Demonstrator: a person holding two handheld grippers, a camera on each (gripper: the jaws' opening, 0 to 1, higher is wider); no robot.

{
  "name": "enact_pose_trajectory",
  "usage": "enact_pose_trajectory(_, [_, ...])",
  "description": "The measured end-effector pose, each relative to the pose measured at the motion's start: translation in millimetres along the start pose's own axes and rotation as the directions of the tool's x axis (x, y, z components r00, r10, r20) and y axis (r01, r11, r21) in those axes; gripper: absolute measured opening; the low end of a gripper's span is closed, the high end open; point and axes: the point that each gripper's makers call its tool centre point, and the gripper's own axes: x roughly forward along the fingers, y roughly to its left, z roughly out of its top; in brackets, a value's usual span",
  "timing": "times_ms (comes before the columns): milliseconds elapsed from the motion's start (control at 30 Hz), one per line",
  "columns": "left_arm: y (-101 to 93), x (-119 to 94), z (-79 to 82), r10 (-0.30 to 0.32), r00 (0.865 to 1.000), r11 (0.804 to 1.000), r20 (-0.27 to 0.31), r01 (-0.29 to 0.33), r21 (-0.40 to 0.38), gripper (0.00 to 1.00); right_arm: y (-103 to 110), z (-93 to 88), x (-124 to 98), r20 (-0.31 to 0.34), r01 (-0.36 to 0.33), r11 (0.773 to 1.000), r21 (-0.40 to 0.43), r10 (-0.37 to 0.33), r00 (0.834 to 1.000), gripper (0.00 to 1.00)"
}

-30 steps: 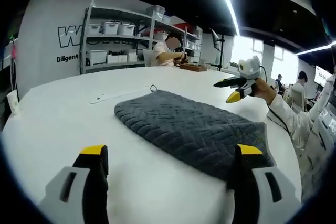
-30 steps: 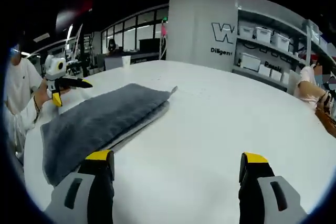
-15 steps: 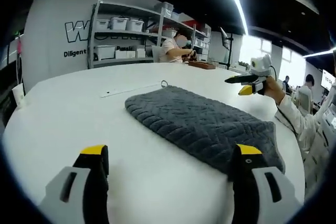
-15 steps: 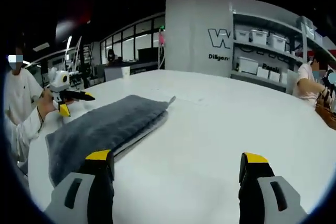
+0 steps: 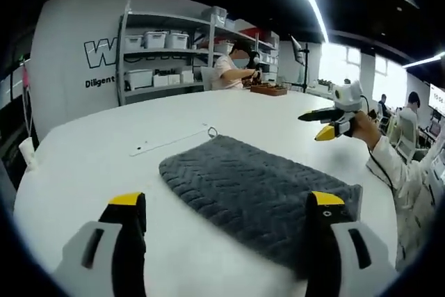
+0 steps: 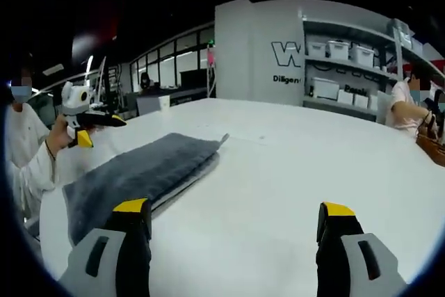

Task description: Open the folded towel by lifting each exposed corner and separating the folded layers until the towel lies flat within the target outline without major curled edges

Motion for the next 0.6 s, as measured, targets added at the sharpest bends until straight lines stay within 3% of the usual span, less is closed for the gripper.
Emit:
enact_pose_trajectory(367, [-45.5, 43, 20.5, -0.088, 0.994, 0.992, -0.071, 0.094, 0.082, 0.84, 2, 1.3, 1, 0.013, -0.016, 1.000, 0.016, 0.016, 1.000, 0.99])
enact_pose_trajectory(600, [-80.3, 76, 19.3, -0.151, 0.982, 0.978, -0.112, 0.165, 0.131, 0.72, 2, 3.3, 0, 0.029, -0.027, 0.999, 0.037, 0.026, 0.999, 0.99])
